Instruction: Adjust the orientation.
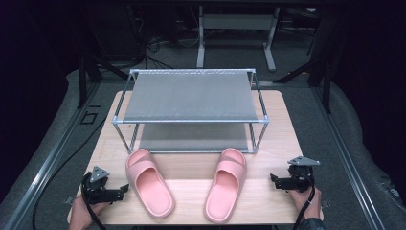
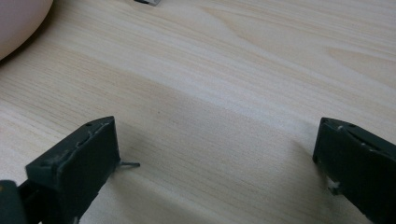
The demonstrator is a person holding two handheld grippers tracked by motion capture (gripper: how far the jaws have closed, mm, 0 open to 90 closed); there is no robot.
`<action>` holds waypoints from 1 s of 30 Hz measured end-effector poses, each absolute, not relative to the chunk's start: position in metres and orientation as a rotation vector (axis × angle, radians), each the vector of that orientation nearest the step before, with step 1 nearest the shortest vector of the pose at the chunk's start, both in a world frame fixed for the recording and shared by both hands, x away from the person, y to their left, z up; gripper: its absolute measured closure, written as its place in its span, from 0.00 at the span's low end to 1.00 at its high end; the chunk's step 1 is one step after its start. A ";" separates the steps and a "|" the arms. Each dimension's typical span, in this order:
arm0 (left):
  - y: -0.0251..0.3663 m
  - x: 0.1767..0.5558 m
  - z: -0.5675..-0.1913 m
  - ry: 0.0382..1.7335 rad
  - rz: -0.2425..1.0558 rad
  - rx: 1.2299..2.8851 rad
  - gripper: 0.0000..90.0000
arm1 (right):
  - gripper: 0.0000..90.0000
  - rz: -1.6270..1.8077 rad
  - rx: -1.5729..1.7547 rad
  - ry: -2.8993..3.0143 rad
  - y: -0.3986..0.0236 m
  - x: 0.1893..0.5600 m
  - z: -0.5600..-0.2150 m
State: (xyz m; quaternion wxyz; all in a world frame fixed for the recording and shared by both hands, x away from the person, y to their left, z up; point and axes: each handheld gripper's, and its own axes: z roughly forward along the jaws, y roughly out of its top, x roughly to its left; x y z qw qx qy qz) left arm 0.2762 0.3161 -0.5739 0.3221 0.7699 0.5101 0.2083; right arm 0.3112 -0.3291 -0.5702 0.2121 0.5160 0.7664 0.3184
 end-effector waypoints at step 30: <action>0.279 0.284 -0.509 1.458 0.360 1.968 0.00 | 0.00 0.887 1.434 2.124 -0.329 0.311 -0.570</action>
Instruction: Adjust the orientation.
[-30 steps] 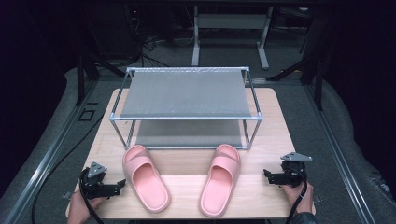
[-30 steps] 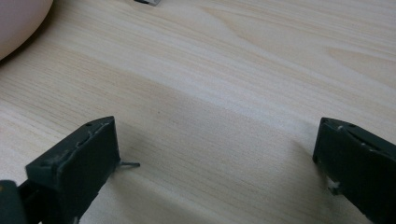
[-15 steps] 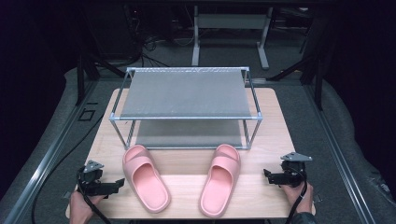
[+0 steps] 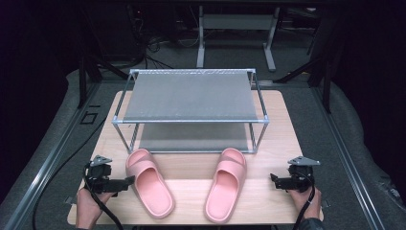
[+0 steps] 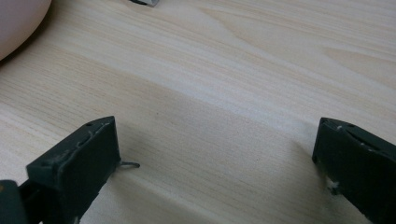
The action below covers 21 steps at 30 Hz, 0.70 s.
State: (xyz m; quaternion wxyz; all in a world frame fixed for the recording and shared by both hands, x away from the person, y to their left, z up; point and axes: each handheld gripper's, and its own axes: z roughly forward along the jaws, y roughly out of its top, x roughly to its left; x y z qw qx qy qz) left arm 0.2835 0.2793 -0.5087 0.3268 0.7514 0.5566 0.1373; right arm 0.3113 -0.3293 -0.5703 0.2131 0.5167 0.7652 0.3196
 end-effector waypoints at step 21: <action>0.250 0.283 -0.524 1.480 0.338 2.083 0.45 | 0.01 0.897 1.433 2.126 -0.330 0.311 -0.570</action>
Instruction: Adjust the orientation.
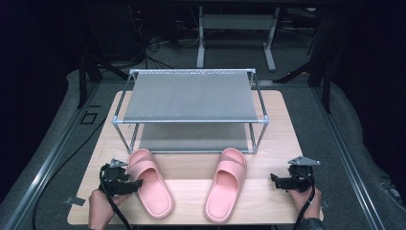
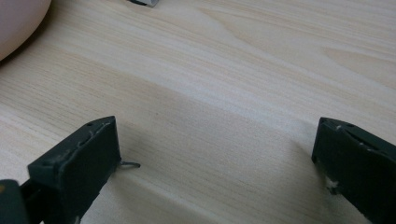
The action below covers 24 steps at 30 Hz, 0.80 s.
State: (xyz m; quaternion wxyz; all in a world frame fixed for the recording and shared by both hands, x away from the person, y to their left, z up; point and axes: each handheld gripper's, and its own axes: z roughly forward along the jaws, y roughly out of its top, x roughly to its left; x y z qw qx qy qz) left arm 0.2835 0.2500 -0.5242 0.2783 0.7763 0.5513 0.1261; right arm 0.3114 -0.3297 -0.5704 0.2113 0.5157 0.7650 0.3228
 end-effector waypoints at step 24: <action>0.247 0.302 -0.512 1.412 0.277 2.280 0.79 | 0.01 0.893 1.434 2.123 -0.330 0.311 -0.570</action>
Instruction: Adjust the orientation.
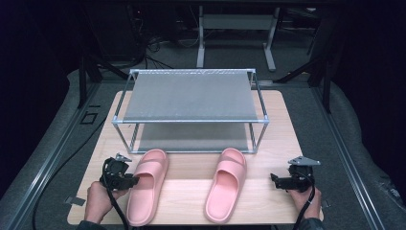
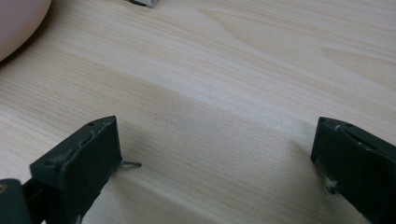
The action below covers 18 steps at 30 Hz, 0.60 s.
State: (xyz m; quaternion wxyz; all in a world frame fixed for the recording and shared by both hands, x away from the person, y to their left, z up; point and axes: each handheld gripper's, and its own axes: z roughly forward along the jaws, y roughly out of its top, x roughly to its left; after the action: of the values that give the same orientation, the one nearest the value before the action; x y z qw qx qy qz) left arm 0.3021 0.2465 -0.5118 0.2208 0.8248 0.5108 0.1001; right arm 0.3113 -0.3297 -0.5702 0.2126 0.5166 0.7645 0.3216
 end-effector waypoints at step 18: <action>0.231 0.332 -0.504 1.222 0.292 2.533 0.87 | 0.01 0.893 1.435 2.122 -0.330 0.311 -0.570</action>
State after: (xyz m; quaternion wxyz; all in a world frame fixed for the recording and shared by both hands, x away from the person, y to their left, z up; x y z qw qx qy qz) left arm 0.3316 0.2308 -0.5037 0.1563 0.8849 0.4267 0.1020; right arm 0.3113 -0.3297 -0.5702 0.2126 0.5169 0.7643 0.3216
